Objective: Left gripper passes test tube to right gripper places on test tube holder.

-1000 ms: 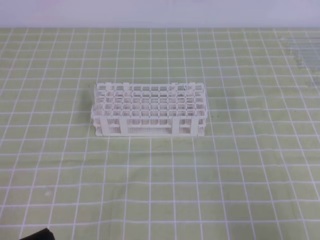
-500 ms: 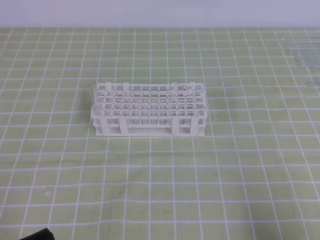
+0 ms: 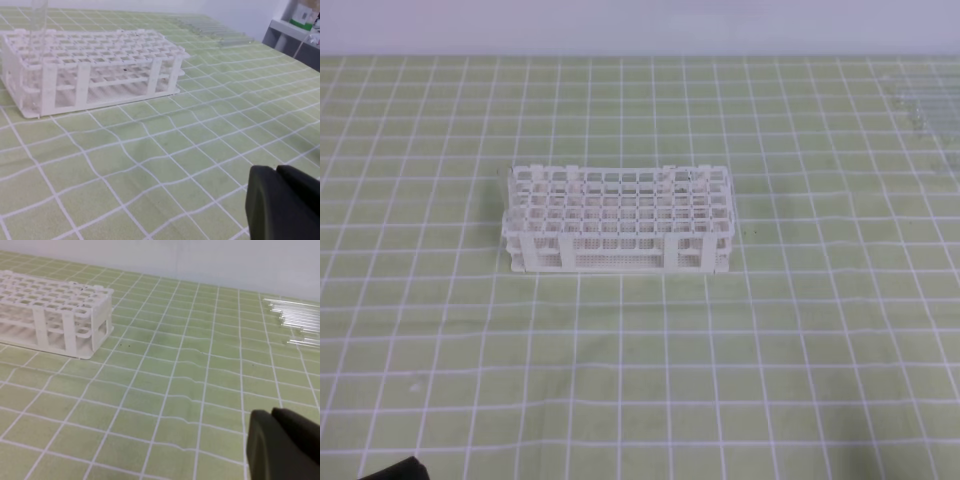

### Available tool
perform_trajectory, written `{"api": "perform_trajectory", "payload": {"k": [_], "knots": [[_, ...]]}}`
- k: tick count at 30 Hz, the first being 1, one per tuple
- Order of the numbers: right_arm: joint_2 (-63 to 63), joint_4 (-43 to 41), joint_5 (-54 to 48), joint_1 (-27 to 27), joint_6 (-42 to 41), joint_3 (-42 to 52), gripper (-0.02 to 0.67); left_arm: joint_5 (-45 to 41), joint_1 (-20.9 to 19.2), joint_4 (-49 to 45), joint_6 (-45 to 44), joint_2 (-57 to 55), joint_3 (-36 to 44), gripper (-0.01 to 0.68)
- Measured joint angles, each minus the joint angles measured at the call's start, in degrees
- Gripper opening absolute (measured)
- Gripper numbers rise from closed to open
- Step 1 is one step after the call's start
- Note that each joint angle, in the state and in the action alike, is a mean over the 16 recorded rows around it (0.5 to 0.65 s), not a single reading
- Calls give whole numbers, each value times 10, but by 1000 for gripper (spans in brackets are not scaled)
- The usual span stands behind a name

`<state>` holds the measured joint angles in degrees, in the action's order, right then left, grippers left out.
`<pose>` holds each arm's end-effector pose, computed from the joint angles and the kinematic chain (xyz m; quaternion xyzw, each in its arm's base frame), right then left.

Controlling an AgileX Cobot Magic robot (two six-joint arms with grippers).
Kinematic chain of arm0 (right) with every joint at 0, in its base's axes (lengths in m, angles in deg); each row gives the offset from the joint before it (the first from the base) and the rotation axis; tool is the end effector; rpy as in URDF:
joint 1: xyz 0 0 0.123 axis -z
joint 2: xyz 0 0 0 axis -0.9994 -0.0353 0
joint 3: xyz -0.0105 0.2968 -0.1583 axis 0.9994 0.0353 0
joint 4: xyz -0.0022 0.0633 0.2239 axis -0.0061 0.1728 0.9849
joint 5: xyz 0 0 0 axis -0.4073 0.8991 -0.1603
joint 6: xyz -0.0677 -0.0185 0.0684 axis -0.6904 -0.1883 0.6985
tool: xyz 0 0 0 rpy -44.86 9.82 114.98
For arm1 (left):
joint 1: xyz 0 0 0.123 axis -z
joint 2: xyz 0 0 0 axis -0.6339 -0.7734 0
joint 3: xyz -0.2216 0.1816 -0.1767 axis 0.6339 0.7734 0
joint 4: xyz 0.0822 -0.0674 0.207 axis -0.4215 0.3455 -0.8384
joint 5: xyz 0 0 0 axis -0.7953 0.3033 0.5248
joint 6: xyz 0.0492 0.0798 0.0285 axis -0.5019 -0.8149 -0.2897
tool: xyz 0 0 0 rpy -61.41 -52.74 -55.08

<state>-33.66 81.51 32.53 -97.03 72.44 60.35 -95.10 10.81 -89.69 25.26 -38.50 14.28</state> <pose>-0.0117 0.0047 0.1866 -0.1057 0.7576 0.0552 0.6417 -0.0006 0.0111 0.1859 0.2432 0.7284 -0.2977 0.5672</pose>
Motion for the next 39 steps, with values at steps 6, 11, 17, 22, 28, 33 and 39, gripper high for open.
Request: {"api": "perform_trajectory", "payload": {"k": [6,11,17,22,28,33,39], "knots": [[0,2,0,1,-1,0,-16,-1,0,0,0,0,0,-1],[0,3,-1,1,-1,0,-16,-3,0,0,0,1,-2,-1],[0,4,-1,1,-1,0,-16,-5,0,0,0,1,-3,-2],[0,5,-1,1,-1,0,-16,-3,-4,0,0,1,-3,-2],[0,5,-1,1,-1,0,-16,21,-57,-2,0,0,-2,-1],[0,6,-1,1,-1,0,-16,63,-159,0,7,0,-2,-1],[0,7,-1,1,-1,0,-17,111,-318,16,20,0,-1,-1]]}}
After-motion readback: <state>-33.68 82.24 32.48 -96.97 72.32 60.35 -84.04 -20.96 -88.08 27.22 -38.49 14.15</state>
